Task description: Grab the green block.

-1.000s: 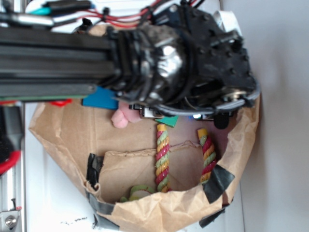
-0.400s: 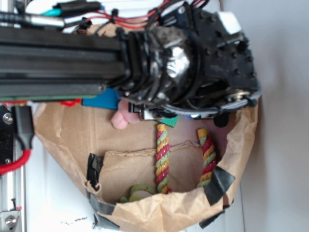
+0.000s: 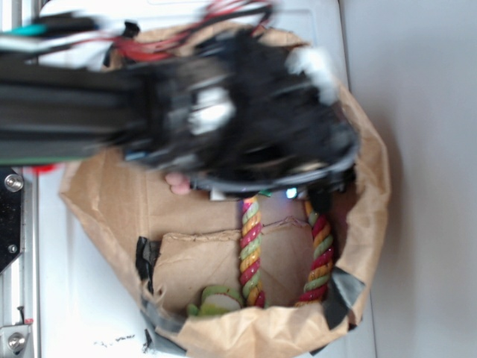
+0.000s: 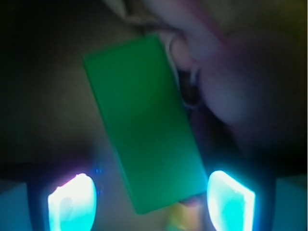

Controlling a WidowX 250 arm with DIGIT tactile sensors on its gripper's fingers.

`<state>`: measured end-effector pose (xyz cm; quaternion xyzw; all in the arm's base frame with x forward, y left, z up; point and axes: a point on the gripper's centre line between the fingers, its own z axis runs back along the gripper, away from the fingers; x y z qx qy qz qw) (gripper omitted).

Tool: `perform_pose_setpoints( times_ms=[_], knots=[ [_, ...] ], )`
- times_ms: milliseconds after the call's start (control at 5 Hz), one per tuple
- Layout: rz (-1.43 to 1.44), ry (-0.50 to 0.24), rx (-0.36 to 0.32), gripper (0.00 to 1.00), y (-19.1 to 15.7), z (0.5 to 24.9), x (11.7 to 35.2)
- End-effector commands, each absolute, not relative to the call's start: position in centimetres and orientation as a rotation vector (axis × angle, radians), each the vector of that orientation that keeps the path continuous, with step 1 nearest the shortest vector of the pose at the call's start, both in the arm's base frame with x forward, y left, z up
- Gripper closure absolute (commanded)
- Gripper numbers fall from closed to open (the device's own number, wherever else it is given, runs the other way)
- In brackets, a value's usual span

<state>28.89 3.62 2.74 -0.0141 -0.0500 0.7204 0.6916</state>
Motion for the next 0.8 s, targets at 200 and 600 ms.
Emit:
perform_pose_setpoints(
  times_ms=[200,600],
  knots=[
    [1.599,-0.183,-0.078,0.0,4.38,4.21,28.25],
    [1.633,-0.218,-0.11,0.0,3.92,4.1,28.02]
  ],
)
